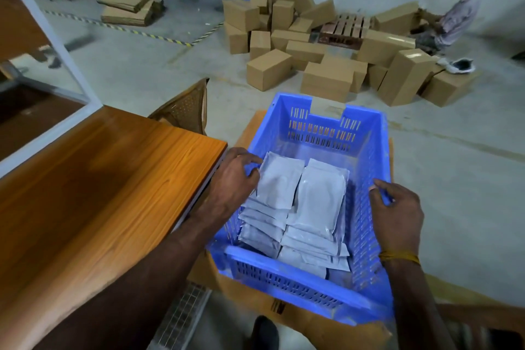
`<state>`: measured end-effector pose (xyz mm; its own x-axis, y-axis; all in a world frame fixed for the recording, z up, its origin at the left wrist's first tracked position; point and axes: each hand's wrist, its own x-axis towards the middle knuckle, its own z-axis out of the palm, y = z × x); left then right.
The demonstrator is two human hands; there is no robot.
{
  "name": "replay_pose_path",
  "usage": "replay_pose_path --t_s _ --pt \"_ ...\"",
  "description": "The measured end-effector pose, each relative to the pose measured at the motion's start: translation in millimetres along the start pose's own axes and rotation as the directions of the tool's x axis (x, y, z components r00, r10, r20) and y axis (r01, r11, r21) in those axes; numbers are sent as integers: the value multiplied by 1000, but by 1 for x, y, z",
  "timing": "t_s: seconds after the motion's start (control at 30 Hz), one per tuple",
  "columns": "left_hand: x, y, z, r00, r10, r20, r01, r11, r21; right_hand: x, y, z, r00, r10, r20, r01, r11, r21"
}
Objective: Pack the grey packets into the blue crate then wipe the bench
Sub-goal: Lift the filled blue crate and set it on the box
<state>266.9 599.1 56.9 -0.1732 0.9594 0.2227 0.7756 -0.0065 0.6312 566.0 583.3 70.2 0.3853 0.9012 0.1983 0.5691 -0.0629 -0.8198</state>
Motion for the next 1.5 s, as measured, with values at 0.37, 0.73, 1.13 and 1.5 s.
replay_pose_path --t_s 0.37,0.73,1.13,1.5 --pt "-157 -18 -131 952 -182 -248 124 965 -231 -105 -74 -34 969 -140 202 124 988 88" --pt "-254 -59 -210 708 -437 -555 369 899 -236 -134 -158 63 752 -436 494 302 894 331" --pt "-198 -109 -222 367 -588 -721 577 751 -320 -92 -256 243 418 -620 663 445 777 446" --pt "-106 -172 -233 183 -657 -731 664 631 -401 -62 -334 394 302 -680 668 463 717 521"
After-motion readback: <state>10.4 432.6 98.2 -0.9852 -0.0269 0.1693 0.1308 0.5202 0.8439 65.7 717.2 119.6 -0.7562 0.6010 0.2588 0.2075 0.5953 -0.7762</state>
